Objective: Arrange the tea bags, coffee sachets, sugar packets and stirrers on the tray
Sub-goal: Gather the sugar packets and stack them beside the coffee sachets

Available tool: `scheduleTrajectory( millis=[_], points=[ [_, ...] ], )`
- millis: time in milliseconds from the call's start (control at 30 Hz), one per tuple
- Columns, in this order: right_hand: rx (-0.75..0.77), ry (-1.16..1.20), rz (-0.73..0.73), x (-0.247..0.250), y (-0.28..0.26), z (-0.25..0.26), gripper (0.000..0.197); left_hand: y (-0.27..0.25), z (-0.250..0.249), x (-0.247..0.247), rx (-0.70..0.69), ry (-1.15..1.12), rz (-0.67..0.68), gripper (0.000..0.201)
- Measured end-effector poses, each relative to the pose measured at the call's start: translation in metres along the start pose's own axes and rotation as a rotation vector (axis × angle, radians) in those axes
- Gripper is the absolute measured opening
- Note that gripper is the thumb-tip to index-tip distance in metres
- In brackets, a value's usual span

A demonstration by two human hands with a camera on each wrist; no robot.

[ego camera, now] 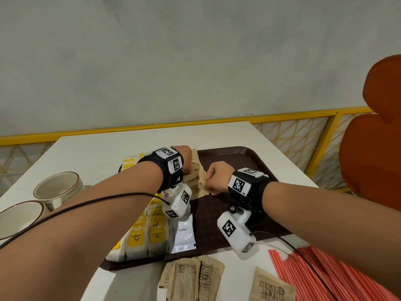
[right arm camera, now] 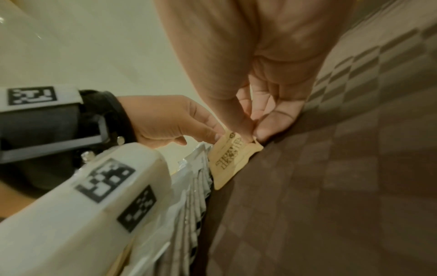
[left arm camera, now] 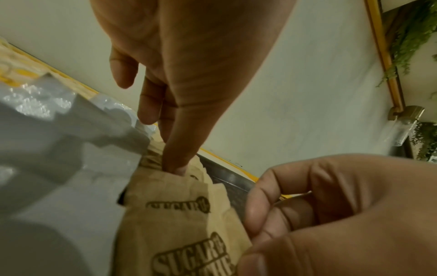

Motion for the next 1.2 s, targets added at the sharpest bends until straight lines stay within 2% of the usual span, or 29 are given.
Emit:
scheduleTrajectory(
  millis=[167,333,533,833,967,1033,1133,1200],
  points=[
    [-0.048,0.054,0.039,-0.001,0.002,-0.004,0.022,0.001,0.002,0.000,0.013,0.013,0.034,0.023],
    [-0.099,0.225,0.070,0.000,-0.004,-0.005,0.028,-0.001,0.006,0.005,0.025,-0.006,0.024,0.026],
    [-0.088,0.228,0.062,-0.002,-0.001,-0.001,0.028,-0.007,0.009,0.011,0.012,-0.101,0.021,0.028],
    [-0.071,0.253,0.063,-0.003,-0.001,0.001,0.026,-0.010,0.002,0.001,-0.036,-0.093,0.050,0.014],
    [-0.058,0.252,0.061,-0.002,0.000,0.000,0.025,-0.012,0.002,0.004,-0.035,-0.110,0.055,0.018],
    [-0.058,0.248,0.065,-0.002,0.000,-0.002,0.025,-0.016,0.003,0.009,-0.044,-0.121,0.038,0.023],
    [-0.060,0.254,0.090,0.000,-0.005,-0.003,0.024,-0.027,0.011,0.027,-0.074,-0.228,-0.054,0.023],
    [-0.040,0.240,0.024,0.008,-0.006,-0.003,0.023,-0.036,0.025,0.043,-0.073,-0.343,-0.154,0.024]
  ],
)
Point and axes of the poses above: each hand's wrist, its own y-axis towards the middle knuckle, its own x-axis out of the back of the hand, z = x × y, the point moved 8 cm from there along y, towards the middle knuckle, and after that the axes turned 6 degrees about -y, right-handed, at the moved point
